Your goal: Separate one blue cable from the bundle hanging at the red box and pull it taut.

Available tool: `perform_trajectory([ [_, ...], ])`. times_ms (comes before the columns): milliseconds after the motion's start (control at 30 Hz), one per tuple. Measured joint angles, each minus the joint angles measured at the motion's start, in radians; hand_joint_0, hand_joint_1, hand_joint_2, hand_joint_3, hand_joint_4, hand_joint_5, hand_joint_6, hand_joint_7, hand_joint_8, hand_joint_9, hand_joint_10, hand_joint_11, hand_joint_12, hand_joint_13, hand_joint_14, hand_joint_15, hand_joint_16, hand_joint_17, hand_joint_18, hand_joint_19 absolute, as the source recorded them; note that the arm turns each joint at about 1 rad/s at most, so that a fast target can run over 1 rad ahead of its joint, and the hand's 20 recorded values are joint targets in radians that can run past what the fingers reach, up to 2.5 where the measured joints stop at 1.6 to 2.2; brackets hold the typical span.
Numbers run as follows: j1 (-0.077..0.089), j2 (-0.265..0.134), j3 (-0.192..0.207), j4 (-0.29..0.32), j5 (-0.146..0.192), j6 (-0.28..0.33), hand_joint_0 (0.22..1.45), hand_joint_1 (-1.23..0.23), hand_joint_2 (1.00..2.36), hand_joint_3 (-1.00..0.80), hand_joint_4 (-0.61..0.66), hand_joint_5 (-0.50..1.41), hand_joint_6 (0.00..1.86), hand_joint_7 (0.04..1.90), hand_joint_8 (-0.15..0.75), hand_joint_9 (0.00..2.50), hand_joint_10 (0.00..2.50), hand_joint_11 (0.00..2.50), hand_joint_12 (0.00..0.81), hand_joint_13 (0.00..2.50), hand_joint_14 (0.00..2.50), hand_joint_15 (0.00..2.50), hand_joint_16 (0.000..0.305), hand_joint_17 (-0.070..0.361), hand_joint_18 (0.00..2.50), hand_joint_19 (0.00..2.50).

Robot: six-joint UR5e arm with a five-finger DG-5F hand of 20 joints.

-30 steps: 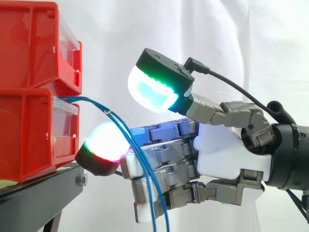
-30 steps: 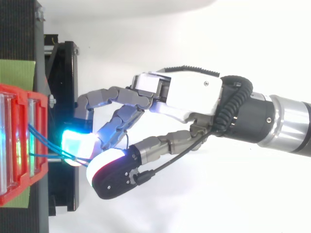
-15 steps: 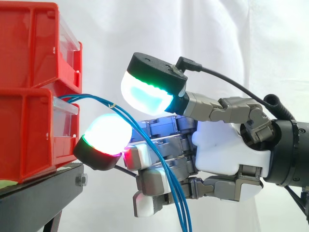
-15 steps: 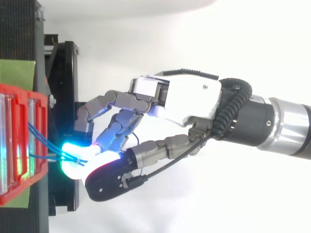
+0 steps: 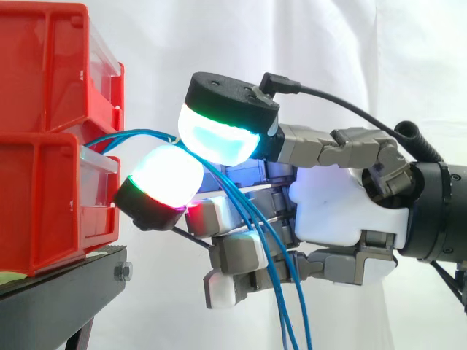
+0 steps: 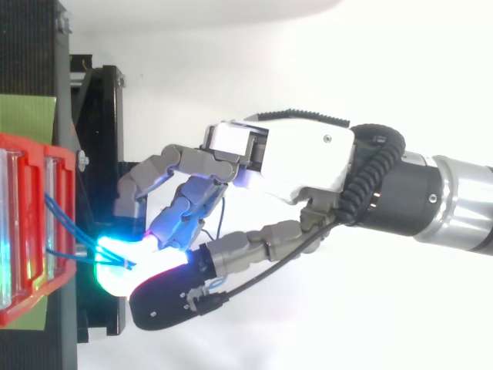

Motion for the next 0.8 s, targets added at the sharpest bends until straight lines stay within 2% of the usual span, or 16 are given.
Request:
perform_trajectory([
  [100, 0.0, 0.007, 0.001, -0.023, 0.0, 0.002, 0.77, -0.88, 1.01, -0.35, 0.11, -0.21, 0.97, 0.8, 0.348, 1.12, 0.01, 1.27, 0.361, 1.2, 0.03, 1.02, 0.05, 0.112, 0.88, 0.69],
  [167, 0.0, 0.009, 0.001, -0.031, 0.0, 0.003, 0.79, -0.89, 1.0, -0.5, 0.11, -0.2, 0.97, 0.85, 0.355, 1.19, 0.01, 1.31, 0.364, 1.21, 0.03, 1.0, 0.048, 0.109, 0.9, 0.68],
  [367, 0.0, 0.01, 0.005, -0.038, 0.0, 0.003, 0.74, -0.93, 1.0, -0.5, 0.1, -0.17, 0.97, 0.93, 0.363, 1.3, 0.01, 1.39, 0.365, 1.22, 0.03, 0.99, 0.047, 0.105, 0.92, 0.67],
  [600, -0.001, 0.011, 0.006, -0.038, 0.0, 0.0, 0.61, -0.92, 1.0, -0.5, 0.11, -0.14, 0.95, 0.97, 0.364, 1.31, 0.01, 1.39, 0.368, 1.23, 0.03, 0.99, 0.045, 0.102, 0.92, 0.7],
  [667, -0.001, 0.011, 0.006, -0.037, 0.0, -0.001, 0.58, -0.9, 1.0, -0.5, 0.11, -0.14, 0.95, 0.95, 0.37, 1.33, 0.01, 1.38, 0.373, 1.23, 0.03, 0.98, 0.046, 0.104, 0.93, 0.71],
  [700, -0.001, 0.011, 0.006, -0.037, 0.0, -0.001, 0.53, -0.86, 1.0, -0.5, 0.12, -0.14, 0.94, 0.95, 0.379, 1.33, 0.01, 1.37, 0.389, 1.25, 0.03, 0.98, 0.048, 0.108, 0.94, 0.72],
  [800, -0.001, 0.011, 0.006, -0.037, -0.001, -0.001, 0.52, -0.74, 1.0, -0.5, 0.13, -0.13, 0.93, 0.96, 0.387, 1.34, 0.01, 1.32, 0.391, 1.26, 0.03, 0.98, 0.049, 0.11, 0.95, 0.72],
])
